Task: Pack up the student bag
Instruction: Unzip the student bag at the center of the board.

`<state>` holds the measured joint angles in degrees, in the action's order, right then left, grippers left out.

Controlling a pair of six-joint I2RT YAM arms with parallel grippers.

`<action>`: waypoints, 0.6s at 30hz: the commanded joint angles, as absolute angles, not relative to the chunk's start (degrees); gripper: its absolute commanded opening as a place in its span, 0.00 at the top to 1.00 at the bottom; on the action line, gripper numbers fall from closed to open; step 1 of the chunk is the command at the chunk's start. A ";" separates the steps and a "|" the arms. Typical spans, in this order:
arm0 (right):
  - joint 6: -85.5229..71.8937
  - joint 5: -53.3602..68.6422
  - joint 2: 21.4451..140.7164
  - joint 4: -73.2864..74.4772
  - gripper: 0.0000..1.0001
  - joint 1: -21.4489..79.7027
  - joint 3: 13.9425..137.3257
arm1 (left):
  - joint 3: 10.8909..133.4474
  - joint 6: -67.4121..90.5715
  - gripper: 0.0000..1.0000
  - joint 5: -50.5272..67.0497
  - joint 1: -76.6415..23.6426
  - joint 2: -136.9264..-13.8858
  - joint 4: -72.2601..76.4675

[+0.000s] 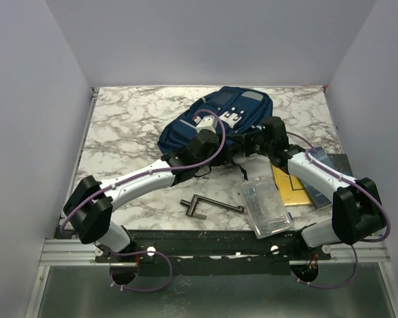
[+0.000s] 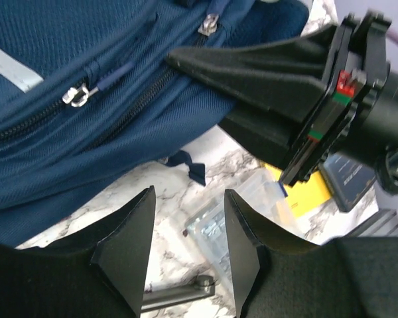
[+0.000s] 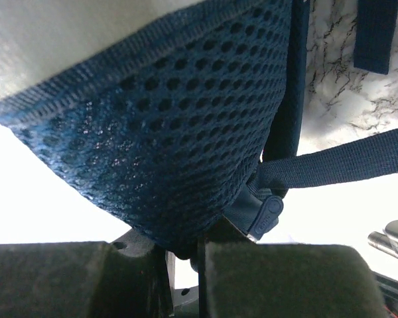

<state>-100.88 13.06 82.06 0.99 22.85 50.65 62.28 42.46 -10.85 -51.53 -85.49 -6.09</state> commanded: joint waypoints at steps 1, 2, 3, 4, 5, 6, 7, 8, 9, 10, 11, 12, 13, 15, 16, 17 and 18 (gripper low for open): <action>-106.11 11.34 79.28 -1.01 1.00 23.16 54.12 | 64.25 46.16 0.53 -17.55 -52.28 -87.50 -4.04; -106.31 11.32 79.28 -1.12 1.00 23.26 54.13 | 64.24 46.13 0.53 -19.39 -52.45 -87.98 -3.85; -106.66 11.45 79.36 -1.34 1.00 23.36 54.06 | 64.15 45.94 0.56 -20.35 -52.51 -88.42 -3.24; -106.87 11.62 79.49 -1.73 1.00 23.38 53.99 | 64.13 45.09 0.59 -21.58 -52.68 -88.77 -2.30; -107.04 11.91 79.62 -1.86 1.00 23.40 54.00 | 64.07 44.08 0.61 -23.23 -53.01 -89.24 -0.99; -107.28 12.09 79.71 -1.97 1.00 23.46 53.95 | 64.18 42.96 0.62 -24.42 -53.30 -89.73 -0.36; -107.46 12.14 79.73 -2.15 1.00 23.53 53.85 | 64.45 42.34 0.63 -25.06 -53.48 -90.25 -0.29; -107.63 12.20 79.70 -2.35 1.00 23.53 53.69 | 64.59 41.67 0.63 -25.48 -53.67 -90.62 0.99; -107.81 12.12 79.63 -2.45 1.00 23.60 53.51 | 64.65 41.22 0.63 -25.86 -53.86 -90.97 1.84; -108.01 12.13 79.55 -2.67 1.00 23.59 53.39 | 64.70 40.93 0.63 -26.15 -54.09 -91.21 2.28; -108.10 12.10 79.54 -2.80 1.00 23.63 53.39 | 64.68 40.68 0.63 -26.53 -54.22 -91.51 2.88; -108.10 12.08 79.54 -2.82 1.00 23.69 53.48 | 64.69 40.40 0.64 -26.90 -54.31 -91.77 3.28; -108.21 12.12 79.54 -2.81 1.00 23.71 53.45 | 64.70 40.12 0.64 -27.22 -54.40 -91.91 3.69; -108.27 12.03 79.54 -2.89 1.00 23.81 53.70 | 64.90 39.15 0.64 -28.12 -54.62 -92.34 4.34; -108.30 11.87 79.54 -2.82 1.00 23.90 53.78 | 65.08 38.68 0.65 -28.52 -54.67 -92.70 4.51; -108.43 11.80 79.54 -2.80 1.00 23.96 53.86 | 65.21 38.10 0.65 -29.06 -54.79 -93.09 4.60; -108.52 11.73 79.54 -2.81 1.00 24.05 53.92 | 65.30 37.76 0.65 -29.65 -54.84 -93.41 4.66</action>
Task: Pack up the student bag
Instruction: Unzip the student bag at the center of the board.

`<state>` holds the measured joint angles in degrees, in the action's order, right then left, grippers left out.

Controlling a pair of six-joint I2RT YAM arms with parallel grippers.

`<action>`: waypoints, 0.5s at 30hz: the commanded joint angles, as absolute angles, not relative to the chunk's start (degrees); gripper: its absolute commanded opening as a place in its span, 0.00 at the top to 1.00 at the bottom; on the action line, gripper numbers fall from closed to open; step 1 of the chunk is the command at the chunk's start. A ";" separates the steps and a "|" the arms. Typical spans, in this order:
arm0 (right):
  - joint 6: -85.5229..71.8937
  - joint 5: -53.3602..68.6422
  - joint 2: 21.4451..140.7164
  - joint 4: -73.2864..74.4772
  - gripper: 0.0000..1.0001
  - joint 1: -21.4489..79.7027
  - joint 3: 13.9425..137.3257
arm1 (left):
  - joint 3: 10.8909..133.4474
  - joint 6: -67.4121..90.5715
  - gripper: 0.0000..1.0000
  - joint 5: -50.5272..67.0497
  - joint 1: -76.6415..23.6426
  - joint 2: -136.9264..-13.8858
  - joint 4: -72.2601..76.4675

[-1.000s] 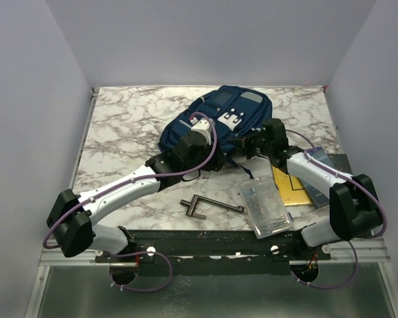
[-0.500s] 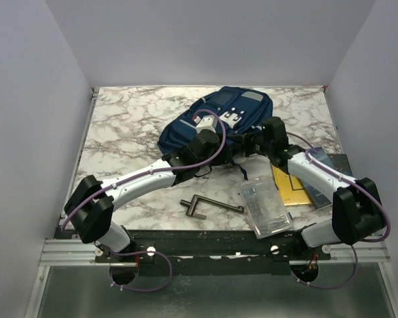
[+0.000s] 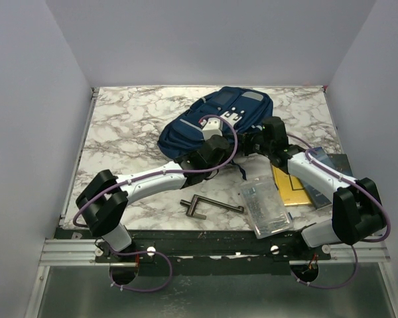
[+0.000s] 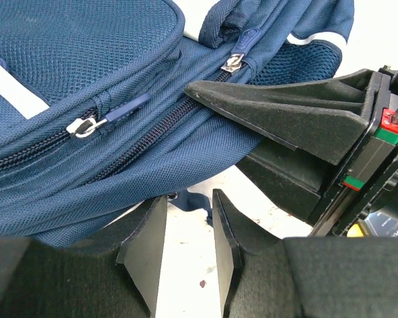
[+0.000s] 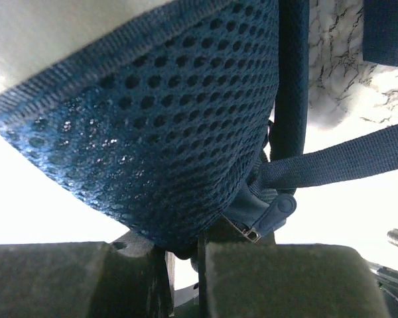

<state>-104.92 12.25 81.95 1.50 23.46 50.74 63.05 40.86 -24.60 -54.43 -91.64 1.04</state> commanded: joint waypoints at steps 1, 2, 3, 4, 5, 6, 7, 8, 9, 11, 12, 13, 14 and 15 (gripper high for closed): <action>-108.62 11.77 79.45 -2.81 1.00 24.08 54.01 | 65.26 37.75 0.65 -30.08 -54.84 -93.65 4.75; -108.62 11.68 79.41 -2.88 1.00 24.14 54.05 | 65.07 37.94 0.65 -30.52 -54.92 -93.74 4.75; -108.70 11.54 79.37 -2.86 1.00 24.21 54.10 | 64.89 38.13 0.65 -30.99 -54.93 -93.91 4.97; -108.65 11.43 79.20 -2.81 1.00 24.32 54.12 | 64.86 38.02 0.67 -31.45 -54.93 -94.16 5.05; -108.58 11.30 79.06 -2.82 1.00 24.34 54.17 | 64.80 37.82 0.69 -31.95 -55.02 -94.45 5.32; -108.62 11.16 78.94 -2.77 1.00 24.43 54.11 | 64.69 37.43 0.70 -32.58 -55.10 -94.69 5.75; -108.67 11.10 78.86 -2.65 1.00 24.43 54.12 | 64.60 37.06 0.70 -32.92 -55.11 -94.93 6.23; -108.63 11.08 78.79 -2.72 1.00 24.43 54.04 | 64.58 36.52 0.70 -33.42 -55.11 -95.07 6.62; -108.59 11.23 78.69 -2.66 1.00 24.36 53.97 | 64.58 35.80 0.70 -33.76 -55.10 -95.30 7.29; -108.63 11.32 78.66 -2.62 1.00 24.50 53.85 | 64.84 35.02 0.70 -34.85 -55.11 -95.60 7.99; -108.57 11.29 78.56 -2.55 1.00 24.52 53.80 | 65.01 34.78 0.70 -35.23 -55.11 -95.77 8.17; -108.55 11.32 78.50 -2.55 1.00 24.61 53.87 | 65.16 34.43 0.70 -35.48 -55.11 -96.05 8.38; -108.49 11.19 78.39 -2.47 1.00 24.59 53.81 | 65.45 34.01 0.70 -35.60 -55.11 -96.37 8.58; -108.47 11.18 78.27 -2.38 1.00 24.61 53.86 | 65.62 33.60 0.71 -35.89 -55.11 -96.58 8.63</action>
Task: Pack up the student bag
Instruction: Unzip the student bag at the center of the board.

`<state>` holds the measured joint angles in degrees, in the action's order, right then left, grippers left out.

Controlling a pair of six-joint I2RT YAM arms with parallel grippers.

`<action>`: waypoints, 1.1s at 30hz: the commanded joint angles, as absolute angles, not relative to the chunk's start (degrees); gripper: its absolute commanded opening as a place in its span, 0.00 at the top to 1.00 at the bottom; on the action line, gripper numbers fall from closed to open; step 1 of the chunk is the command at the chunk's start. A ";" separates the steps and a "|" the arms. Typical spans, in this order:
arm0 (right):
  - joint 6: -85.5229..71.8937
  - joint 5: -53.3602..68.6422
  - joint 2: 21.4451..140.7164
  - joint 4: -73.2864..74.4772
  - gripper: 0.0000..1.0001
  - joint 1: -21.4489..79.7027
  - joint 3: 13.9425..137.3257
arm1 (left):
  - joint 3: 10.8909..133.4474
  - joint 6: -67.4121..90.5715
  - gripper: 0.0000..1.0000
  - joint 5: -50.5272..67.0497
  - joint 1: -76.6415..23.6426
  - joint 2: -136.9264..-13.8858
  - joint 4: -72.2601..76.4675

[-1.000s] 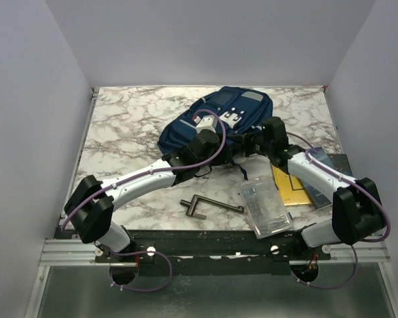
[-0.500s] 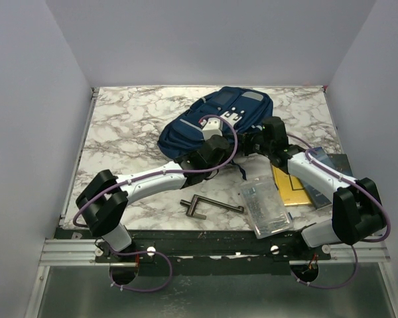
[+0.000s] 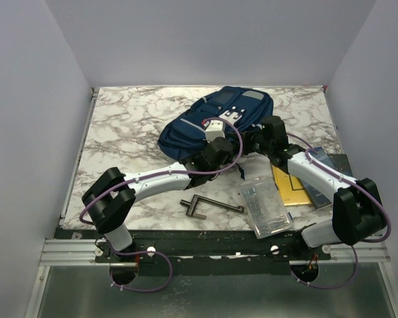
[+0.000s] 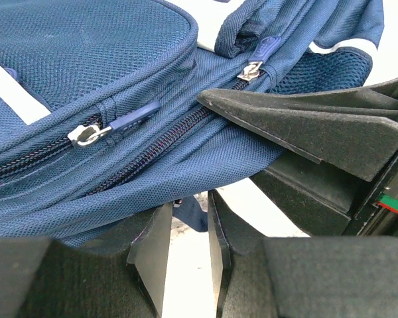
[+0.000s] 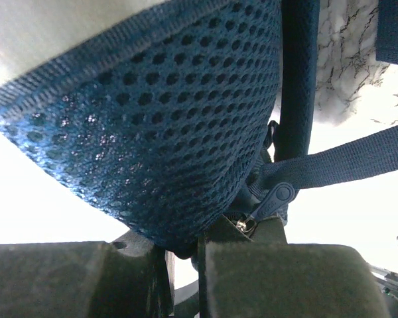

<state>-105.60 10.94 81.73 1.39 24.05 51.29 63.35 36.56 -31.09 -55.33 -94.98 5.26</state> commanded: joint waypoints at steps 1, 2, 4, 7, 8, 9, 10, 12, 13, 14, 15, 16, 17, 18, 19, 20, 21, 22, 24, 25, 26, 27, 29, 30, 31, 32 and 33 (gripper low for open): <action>-108.53 11.14 78.26 -2.30 1.00 24.57 53.90 | 65.70 33.70 0.70 -35.94 -55.10 -96.81 8.61; -108.53 11.09 78.20 -2.21 1.00 24.59 53.92 | 65.59 33.75 0.68 -35.93 -55.11 -96.77 8.61; -108.49 11.15 78.08 -2.20 1.00 24.67 53.98 | 65.47 34.01 0.66 -36.04 -55.11 -96.93 8.78; -108.24 10.88 77.94 -2.00 1.00 24.70 54.16 | 65.91 33.11 0.67 -36.16 -55.11 -97.27 8.96; -108.20 10.88 77.87 -1.94 1.00 24.70 54.22 | 65.99 32.77 0.69 -36.21 -55.11 -97.21 9.11; -108.17 10.97 77.79 -1.93 1.00 24.70 54.22 | 66.07 32.24 0.71 -36.23 -55.10 -97.14 9.22; -108.18 10.87 77.66 -1.86 1.00 24.67 54.15 | 66.03 31.81 0.75 -36.42 -55.11 -97.20 9.39; -108.01 10.65 77.45 -1.72 1.00 24.62 54.20 | 66.08 31.33 0.79 -36.79 -55.11 -97.18 9.66; -108.01 10.66 77.37 -1.61 1.00 24.70 54.20 | 66.17 31.06 0.80 -36.89 -55.11 -97.26 9.76; -107.92 10.63 77.27 -1.60 1.00 24.78 54.21 | 66.27 30.80 0.82 -37.00 -55.11 -97.29 9.76; -107.66 10.62 77.26 -1.65 1.00 24.77 54.23 | 66.35 30.60 0.85 -37.01 -55.11 -97.25 9.83; -107.43 10.52 77.17 -1.38 1.00 24.77 54.24 | 66.35 30.30 0.88 -37.00 -55.11 -97.24 9.80; -107.02 10.61 77.17 -1.16 1.00 24.78 54.39 | 66.36 29.80 0.93 -36.96 -55.11 -97.18 9.71; -106.64 10.99 77.30 -1.14 1.00 24.79 54.31 | 66.10 29.27 0.96 -36.80 -55.03 -97.03 9.67; -105.95 11.50 77.41 -1.15 1.00 24.79 54.15 | 65.70 28.74 1.00 -36.70 -55.02 -96.72 9.67; -104.90 12.41 77.56 -1.36 1.00 24.79 53.99 | 65.06 28.13 1.00 -36.54 -54.95 -96.23 9.67; -103.15 13.40 77.74 -1.68 1.00 24.58 53.76 | 64.06 27.07 1.00 -36.15 -54.86 -95.56 9.59; -100.89 15.24 78.04 -2.56 1.00 24.01 53.64 | 63.06 26.17 1.00 -36.33 -54.77 -94.85 9.29; -95.54 18.30 78.15 -3.52 1.00 22.79 52.83 | 60.51 25.94 1.00 -37.30 -54.19 -92.48 6.82; -93.85 20.34 78.14 -4.91 1.00 21.79 51.95 | 59.33 26.72 1.00 -37.25 -53.38 -90.86 4.60; -91.80 22.36 78.05 -6.89 1.00 20.85 50.31 | 58.60 27.96 1.00 -36.62 -52.39 -89.60 1.09; -90.42 25.34 78.29 -9.68 1.00 19.35 48.95 | 57.65 29.45 1.00 -35.73 -50.86 -87.93 -2.05; -87.37 33.31 80.19 -15.25 1.00 16.60 46.91 | 56.04 31.22 1.00 -33.21 -48.18 -85.15 -7.47; -85.61 37.03 81.51 -16.88 1.00 15.52 46.59 | 55.32 31.88 1.00 -32.58 -47.04 -83.68 -10.01; -83.98 41.81 82.74 -19.55 1.00 14.66 46.37 | 54.50 31.82 1.00 -31.36 -46.14 -82.52 -11.46; -81.72 45.92 84.40 -20.77 1.00 13.78 46.70 | 54.21 32.12 1.00 -30.54 -45.15 -81.62 -13.62; -80.22 49.68 85.47 -21.23 1.00 13.19 47.16 | 54.02 32.19 1.00 -28.96 -44.25 -81.09 -15.08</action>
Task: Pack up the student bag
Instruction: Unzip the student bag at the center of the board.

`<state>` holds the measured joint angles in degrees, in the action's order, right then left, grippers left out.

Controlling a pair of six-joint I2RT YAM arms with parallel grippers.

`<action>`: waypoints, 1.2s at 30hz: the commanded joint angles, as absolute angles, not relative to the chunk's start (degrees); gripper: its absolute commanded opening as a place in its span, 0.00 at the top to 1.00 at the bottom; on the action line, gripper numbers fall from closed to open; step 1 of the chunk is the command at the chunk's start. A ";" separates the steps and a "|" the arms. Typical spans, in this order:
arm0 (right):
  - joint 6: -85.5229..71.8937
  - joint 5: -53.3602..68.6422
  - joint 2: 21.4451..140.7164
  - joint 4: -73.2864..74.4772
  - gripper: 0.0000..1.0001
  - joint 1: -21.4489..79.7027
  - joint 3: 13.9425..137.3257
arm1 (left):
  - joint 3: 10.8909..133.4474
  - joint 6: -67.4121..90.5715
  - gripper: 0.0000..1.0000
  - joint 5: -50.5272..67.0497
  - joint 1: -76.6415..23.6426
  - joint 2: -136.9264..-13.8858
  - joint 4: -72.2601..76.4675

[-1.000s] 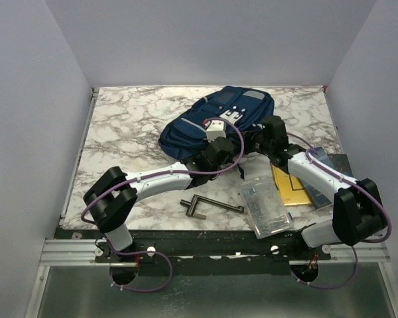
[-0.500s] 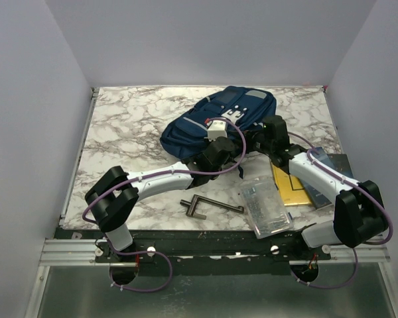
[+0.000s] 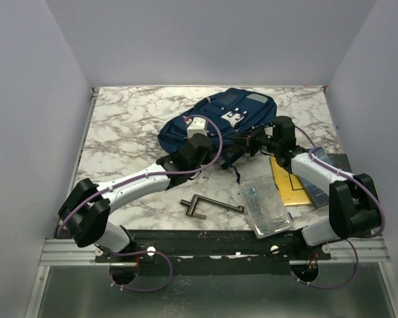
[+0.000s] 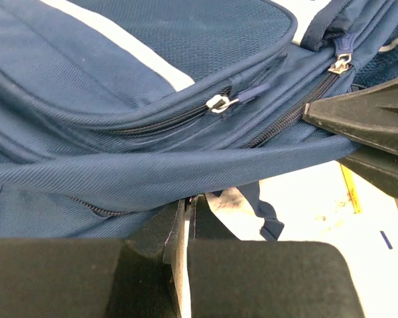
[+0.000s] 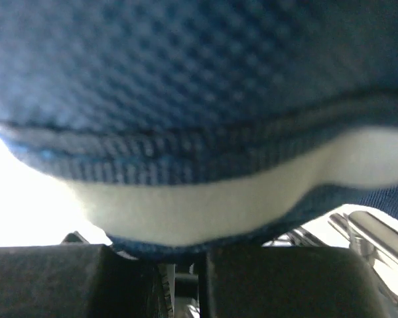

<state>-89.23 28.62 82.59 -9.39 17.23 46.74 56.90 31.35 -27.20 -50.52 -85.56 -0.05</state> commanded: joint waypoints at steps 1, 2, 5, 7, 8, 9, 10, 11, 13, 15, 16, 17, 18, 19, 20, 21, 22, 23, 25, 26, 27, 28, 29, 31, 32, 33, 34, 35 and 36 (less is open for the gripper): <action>-78.89 52.19 86.48 -23.28 1.00 12.84 47.39 | 53.97 32.13 1.00 -27.17 -43.23 -80.67 -16.28; -76.50 55.68 87.61 -22.47 1.00 12.03 48.52 | 53.96 32.53 1.00 -25.30 -42.48 -80.47 -17.80; -63.91 60.66 89.28 -11.41 1.00 9.90 54.16 | 53.59 32.40 1.00 -18.24 -39.82 -80.40 -19.63; -48.00 61.39 91.93 7.71 1.00 9.76 62.57 | 54.54 31.82 1.00 -13.19 -38.42 -81.75 -22.57; -37.95 59.37 93.63 18.11 1.00 9.28 66.57 | 54.60 31.96 1.00 -12.83 -38.18 -81.95 -24.26; -32.95 56.59 94.77 25.20 1.00 9.02 69.65 | 53.97 31.68 1.00 -12.19 -38.08 -81.63 -24.55; -29.96 55.64 95.53 27.37 1.00 8.88 70.73 | 53.37 31.29 1.00 -11.08 -37.82 -81.23 -24.69; -28.48 56.80 96.52 27.08 1.00 8.79 71.09 | 53.18 30.77 1.00 -9.03 -37.56 -81.15 -25.00; -23.71 55.98 100.56 30.84 1.00 8.83 74.58 | 53.75 29.79 1.00 -5.36 -37.32 -81.79 -26.79; -16.74 51.14 105.94 38.88 1.00 9.05 80.17 | 53.39 29.47 1.00 -1.51 -37.35 -81.63 -26.77; -15.88 49.94 108.12 40.23 1.00 9.05 81.88 | 53.07 29.36 1.00 -0.13 -37.42 -81.28 -26.47; -14.94 48.25 110.55 41.58 1.00 9.22 84.54 | 52.69 29.20 1.00 1.98 -37.42 -80.69 -25.82; -14.77 46.93 112.38 42.52 0.99 9.76 87.15 | 52.29 29.04 1.00 3.82 -37.52 -80.14 -24.70; -15.16 45.06 114.18 42.72 0.92 10.36 89.10 | 52.21 28.95 1.00 5.50 -37.48 -79.67 -23.58; -15.87 42.66 115.62 42.51 0.81 10.97 91.44 | 52.58 29.15 1.00 6.92 -37.46 -79.65 -22.58; -17.04 40.05 116.59 42.39 0.71 11.60 93.23 | 53.28 29.18 1.00 9.65 -37.49 -80.14 -21.64; -18.81 36.80 117.22 41.61 0.57 11.88 94.65 | 54.76 29.54 1.00 12.29 -37.47 -81.00 -20.87; -21.41 33.25 116.88 39.83 0.45 12.12 94.72 | 56.20 30.29 1.00 15.11 -37.48 -82.11 -20.34; -25.63 22.82 114.16 36.73 0.18 12.47 92.90 | 59.03 32.28 1.00 19.90 -37.50 -84.20 -18.48; -26.64 18.20 112.33 36.26 0.14 12.48 91.43 | 60.31 33.67 1.00 21.31 -37.53 -84.88 -17.48; -27.08 14.69 110.99 36.91 0.12 12.46 90.25 | 61.00 34.72 1.00 22.26 -37.55 -85.46 -16.11; -27.54 11.75 109.41 38.19 0.12 12.48 89.41 | 61.58 35.75 1.00 22.78 -37.55 -85.89 -14.98; -27.87 10.39 107.00 38.81 0.12 12.47 87.37 | 62.20 36.16 1.00 22.93 -37.55 -86.28 -14.55; -30.57 10.98 101.53 37.91 0.12 12.54 81.48 | 63.45 36.21 1.00 23.39 -37.58 -87.32 -14.39; -32.82 13.32 98.78 35.97 0.12 12.93 78.25 | 64.04 35.98 1.00 23.84 -37.67 -88.01 -14.37; -35.26 17.36 95.71 33.76 0.13 13.57 74.05 | 64.75 35.86 1.00 24.53 -37.70 -88.58 -14.35; -38.55 20.22 93.39 30.65 0.13 14.96 70.00 | 65.30 35.82 1.00 25.17 -37.74 -89.42 -14.33; -41.61 23.11 90.89 27.93 0.13 16.36 67.03 | 66.00 35.77 1.00 25.90 -38.00 -90.01 -14.35; -46.40 24.84 88.51 23.82 0.13 18.06 63.28 | 66.67 35.69 1.00 26.36 -38.30 -90.84 -14.35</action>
